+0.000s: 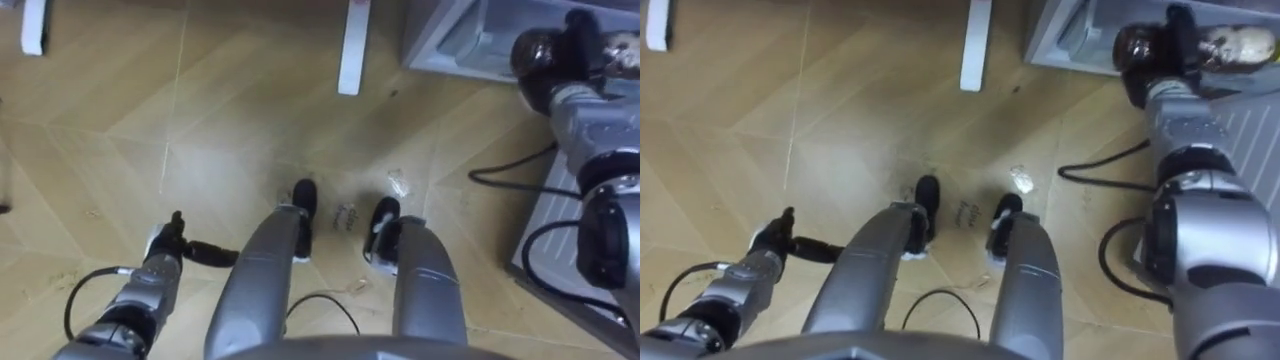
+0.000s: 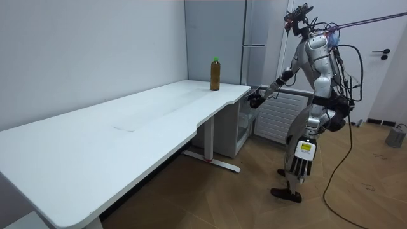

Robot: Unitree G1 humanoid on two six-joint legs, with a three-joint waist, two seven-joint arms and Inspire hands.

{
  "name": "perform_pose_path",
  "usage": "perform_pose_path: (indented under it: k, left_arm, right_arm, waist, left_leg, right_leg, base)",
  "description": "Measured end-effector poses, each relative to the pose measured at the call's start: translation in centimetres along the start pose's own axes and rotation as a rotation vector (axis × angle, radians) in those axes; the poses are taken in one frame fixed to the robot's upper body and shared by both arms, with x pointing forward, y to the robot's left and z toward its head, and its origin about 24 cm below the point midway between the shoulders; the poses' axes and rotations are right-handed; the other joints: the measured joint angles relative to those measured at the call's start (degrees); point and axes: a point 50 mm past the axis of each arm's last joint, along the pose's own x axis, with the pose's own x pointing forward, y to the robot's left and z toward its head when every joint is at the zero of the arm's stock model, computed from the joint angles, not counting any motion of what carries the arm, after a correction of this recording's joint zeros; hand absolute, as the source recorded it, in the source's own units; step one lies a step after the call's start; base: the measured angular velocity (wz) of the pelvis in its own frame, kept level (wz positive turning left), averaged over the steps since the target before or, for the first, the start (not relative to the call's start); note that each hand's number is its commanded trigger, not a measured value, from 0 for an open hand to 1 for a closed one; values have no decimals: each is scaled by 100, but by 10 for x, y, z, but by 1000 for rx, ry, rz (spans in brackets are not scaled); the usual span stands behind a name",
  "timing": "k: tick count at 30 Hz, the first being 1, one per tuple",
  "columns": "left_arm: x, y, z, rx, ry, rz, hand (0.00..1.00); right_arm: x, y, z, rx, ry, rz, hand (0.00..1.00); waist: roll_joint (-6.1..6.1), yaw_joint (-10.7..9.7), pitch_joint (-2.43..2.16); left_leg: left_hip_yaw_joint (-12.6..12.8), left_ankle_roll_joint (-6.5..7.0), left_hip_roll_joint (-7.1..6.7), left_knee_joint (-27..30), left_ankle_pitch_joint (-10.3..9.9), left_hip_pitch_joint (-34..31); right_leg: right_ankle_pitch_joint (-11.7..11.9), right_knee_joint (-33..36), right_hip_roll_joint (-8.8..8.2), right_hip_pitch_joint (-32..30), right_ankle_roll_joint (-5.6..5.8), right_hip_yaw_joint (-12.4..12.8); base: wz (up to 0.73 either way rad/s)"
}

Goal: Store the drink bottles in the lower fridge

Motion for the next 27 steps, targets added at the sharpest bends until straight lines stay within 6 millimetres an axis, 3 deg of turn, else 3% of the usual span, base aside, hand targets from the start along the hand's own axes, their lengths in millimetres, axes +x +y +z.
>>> perform_pose_path:
  k: [4, 13, 22, 27]
  left_arm:
    - [0, 3, 1, -14, -9, 40, 0]
    - [0, 13, 1, 18, -29, 115, 0]
    - [0, 16, 0, 29, -28, 123, 0]
    - [-1, 17, -1, 31, -25, 123, 0]
  right_arm:
    - [0, 19, 6, -34, -26, 40, 100]
    - [0, 25, 2, -64, -19, 20, 100]
    - [-3, 54, 9, -64, -42, 79, 100]
    - [-4, 57, 14, -70, -57, 79, 100]
  waist:
    - [-21, 10, 6]
    - [-33, -72, 8]
    - [-78, -168, -10]
    - [-126, -154, -6]
  left_leg:
    - [136, 37, 25, 175, -65, -308]
    - [143, 34, 61, 438, -100, -752]
    - [87, 33, 61, 589, -109, -890]
    - [54, 34, 65, 636, -110, -891]
  right_leg:
    - [-47, 196, 0, -368, 20, 137]
    - [-120, 504, -56, -793, -21, 136]
    - [-133, 584, -70, -856, -44, 20]
    - [-130, 588, -66, -822, -46, -3]
  base:
    - [-6]
    - [2]
    - [2]
    - [0]
